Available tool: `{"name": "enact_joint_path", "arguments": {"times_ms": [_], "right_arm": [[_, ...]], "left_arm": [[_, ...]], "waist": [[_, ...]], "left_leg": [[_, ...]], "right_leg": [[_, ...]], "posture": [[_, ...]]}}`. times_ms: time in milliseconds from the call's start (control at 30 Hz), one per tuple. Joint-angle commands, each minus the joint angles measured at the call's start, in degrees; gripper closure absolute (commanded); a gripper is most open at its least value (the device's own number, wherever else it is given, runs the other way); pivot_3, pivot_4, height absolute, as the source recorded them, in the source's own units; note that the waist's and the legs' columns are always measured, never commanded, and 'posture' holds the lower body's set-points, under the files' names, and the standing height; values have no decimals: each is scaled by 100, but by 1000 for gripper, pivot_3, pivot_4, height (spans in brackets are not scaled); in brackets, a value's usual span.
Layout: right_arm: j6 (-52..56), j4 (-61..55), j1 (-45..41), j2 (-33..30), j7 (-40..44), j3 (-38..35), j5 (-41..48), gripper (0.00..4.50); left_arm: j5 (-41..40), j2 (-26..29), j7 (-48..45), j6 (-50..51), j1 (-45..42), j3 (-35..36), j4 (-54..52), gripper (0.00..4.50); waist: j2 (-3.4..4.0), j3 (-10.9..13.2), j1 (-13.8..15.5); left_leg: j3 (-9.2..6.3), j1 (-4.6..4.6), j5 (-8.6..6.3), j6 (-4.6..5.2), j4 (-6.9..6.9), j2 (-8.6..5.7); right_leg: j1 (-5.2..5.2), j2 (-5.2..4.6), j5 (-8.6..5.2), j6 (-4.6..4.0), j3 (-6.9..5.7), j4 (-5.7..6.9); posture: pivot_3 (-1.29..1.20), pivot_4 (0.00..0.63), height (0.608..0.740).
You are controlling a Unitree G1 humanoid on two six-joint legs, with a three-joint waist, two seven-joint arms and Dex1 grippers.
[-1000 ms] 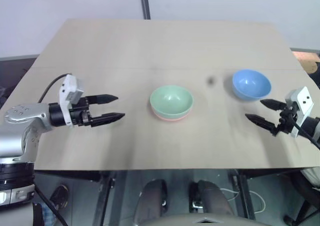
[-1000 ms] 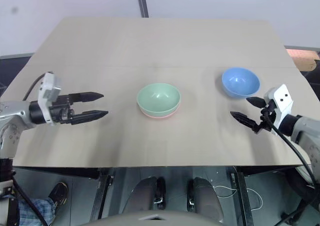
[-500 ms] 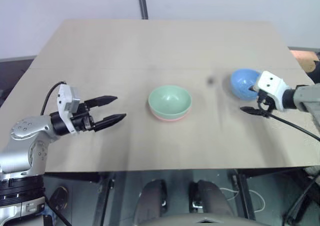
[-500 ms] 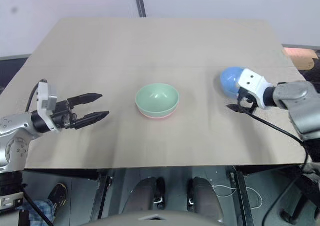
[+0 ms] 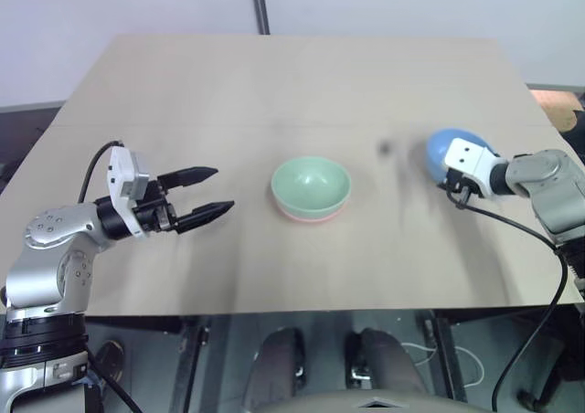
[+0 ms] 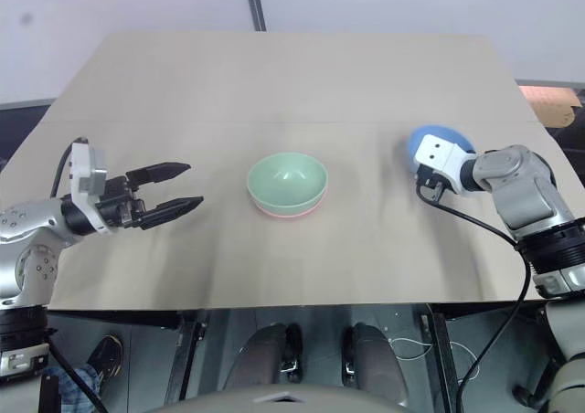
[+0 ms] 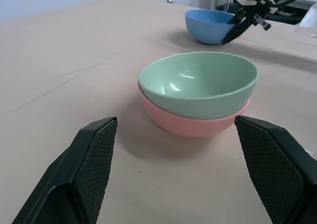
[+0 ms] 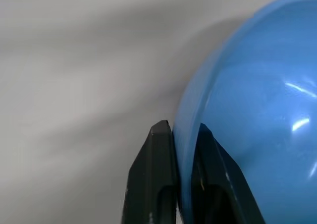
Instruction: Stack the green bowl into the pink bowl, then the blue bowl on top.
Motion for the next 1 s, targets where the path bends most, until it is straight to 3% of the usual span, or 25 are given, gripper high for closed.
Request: {"name": "enact_joint_path", "arguments": {"times_ms": [33, 267, 400, 533, 800, 933, 1000], "right_arm": [[213, -394, -97, 33, 108, -103, -3, 4458], [945, -1823, -929, 586, 303, 109, 55, 4458], [1276, -2818, -1703, 866, 650, 825, -158, 4458], [1844, -3202, -1845, 1388, 534, 1248, -114, 4458], [1937, -3048, -2103, 1776, 378, 2019, -456, 4458], [1940, -2990, -2133, 1820, 367, 2032, -494, 2807], [1974, -3020, -2134, 1800, 392, 1994, -469, 1742]], "left_arm": [[-73, 27, -38, -92, -10, 8, -114, 459], [-72, 47, -81, -100, -47, -42, -112, 459], [-50, 68, -74, -127, -73, -81, -82, 459], [-24, 68, -92, -162, -104, -117, -29, 459], [-91, 52, -109, -58, -161, -150, -3, 459], [-72, 39, -99, -55, -188, -163, 17, 459], [-69, 41, -111, -54, -199, -167, 26, 459]], "waist": [[0, 0, 0], [12, 8, -73], [14, 9, -34], [8, 5, -12], [8, 6, -10], [8, 6, -16], [8, 6, -16]], "left_leg": [[0, 0, 0, 0, 0, 0], [13, 2, 1, -3, 0, 3], [10, -1, 2, -4, 2, 2], [11, -3, 1, -4, 3, 1], [4, -11, -1, 1, 36, -1], [2, -7, -1, -1, 39, 0], [2, -8, -1, 0, 39, 0]], "right_leg": [[-1, 0, 0, 0, -1, 0], [-21, 2, 0, -1, 18, 36], [-27, 0, -1, -3, 12, 42], [-26, -3, -1, -3, 11, 40], [-24, -7, -1, -4, 2, 60], [-26, -6, -3, -5, 1, 72], [-26, -7, -2, -5, 2, 72]], "posture": [[0, 150, 740], [0, 150, 740], [0, 150, 740], [0, 150, 740], [0, 150, 740], [0, 150, 740], [0, 150, 740]]}}
